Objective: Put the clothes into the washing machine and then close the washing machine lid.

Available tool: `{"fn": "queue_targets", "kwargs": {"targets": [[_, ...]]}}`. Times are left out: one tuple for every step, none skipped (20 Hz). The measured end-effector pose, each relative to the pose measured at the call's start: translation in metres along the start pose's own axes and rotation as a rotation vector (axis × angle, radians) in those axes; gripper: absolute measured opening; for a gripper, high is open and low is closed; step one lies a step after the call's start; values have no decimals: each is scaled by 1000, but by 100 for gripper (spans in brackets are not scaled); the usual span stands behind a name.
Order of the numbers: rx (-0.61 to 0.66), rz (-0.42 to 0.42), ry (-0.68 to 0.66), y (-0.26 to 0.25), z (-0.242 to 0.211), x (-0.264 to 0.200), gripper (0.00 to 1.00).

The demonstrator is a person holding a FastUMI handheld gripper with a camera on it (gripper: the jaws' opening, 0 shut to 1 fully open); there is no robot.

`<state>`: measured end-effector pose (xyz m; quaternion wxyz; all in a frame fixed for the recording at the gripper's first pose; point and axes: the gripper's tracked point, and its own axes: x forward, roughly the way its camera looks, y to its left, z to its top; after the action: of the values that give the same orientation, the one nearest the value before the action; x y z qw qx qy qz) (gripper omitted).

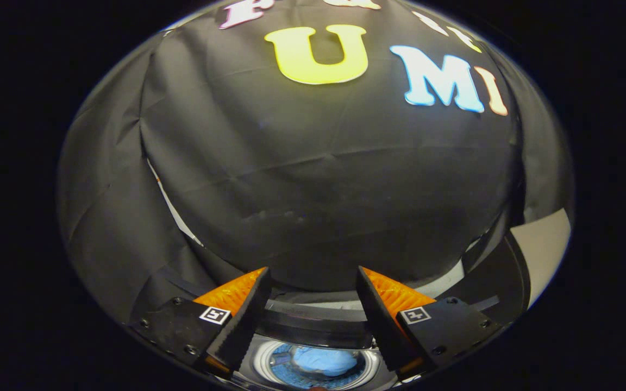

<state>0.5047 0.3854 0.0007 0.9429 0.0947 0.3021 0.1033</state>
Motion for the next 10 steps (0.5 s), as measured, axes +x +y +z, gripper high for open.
{"fn": "queue_targets", "kwargs": {"targets": [[-16, -1, 15, -1, -4, 2, 98], [-35, -3, 0, 0, 0, -1, 97], [-45, -2, -16, 0, -1, -2, 97], [-45, -2, -38, 0, 0, -5, 98], [-51, -1, -72, 2, -1, -8, 98], [-58, 0, -90, 3, -2, -10, 98], [-64, 1, -104, 4, -5, -14, 98], [-67, 1, -109, 5, -7, -17, 98], [-70, 4, -105, 5, -9, -17, 98], [-69, 9, -101, 5, -10, -19, 98]]}}
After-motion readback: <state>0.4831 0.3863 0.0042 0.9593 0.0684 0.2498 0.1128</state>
